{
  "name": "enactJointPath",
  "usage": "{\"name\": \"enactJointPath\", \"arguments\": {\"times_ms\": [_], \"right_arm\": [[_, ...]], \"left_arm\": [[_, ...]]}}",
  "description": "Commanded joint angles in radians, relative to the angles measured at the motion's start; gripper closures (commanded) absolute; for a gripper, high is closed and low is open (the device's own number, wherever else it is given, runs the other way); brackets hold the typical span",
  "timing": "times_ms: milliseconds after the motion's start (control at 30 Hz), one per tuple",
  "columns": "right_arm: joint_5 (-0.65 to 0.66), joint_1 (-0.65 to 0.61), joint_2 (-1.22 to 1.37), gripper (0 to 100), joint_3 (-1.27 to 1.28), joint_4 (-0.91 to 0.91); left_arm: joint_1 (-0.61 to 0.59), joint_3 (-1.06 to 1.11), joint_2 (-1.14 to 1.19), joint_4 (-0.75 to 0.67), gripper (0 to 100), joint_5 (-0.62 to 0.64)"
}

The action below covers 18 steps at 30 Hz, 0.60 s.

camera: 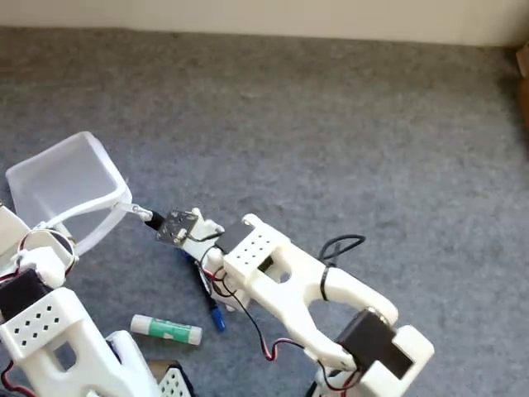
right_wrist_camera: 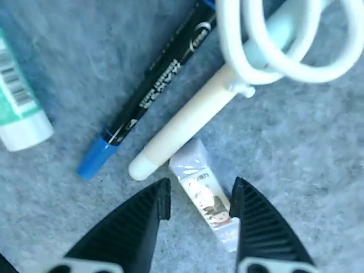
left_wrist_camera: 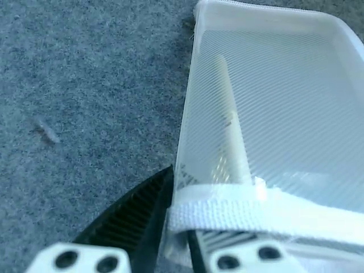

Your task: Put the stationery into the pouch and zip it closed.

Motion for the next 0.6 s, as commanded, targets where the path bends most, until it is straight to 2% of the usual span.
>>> {"name": "enactJointPath", "arguments": {"times_ms": [0, 200, 567], "right_arm": [[0.012, -0.012, 0.025, 83.0, -0.041, 0.013], [0.012, -0.007, 0.087, 83.2, -0.041, -0.076], [0.012, 0.016, 0.076, 85.2, -0.041, -0.076]], "left_arm": [[-0.015, -0.001, 0.007, -0.017, 99, 0.011], [-0.015, -0.001, 0.007, -0.017, 99, 0.011], [-0.015, 0.001, 0.007, -0.017, 99, 0.011]]}}
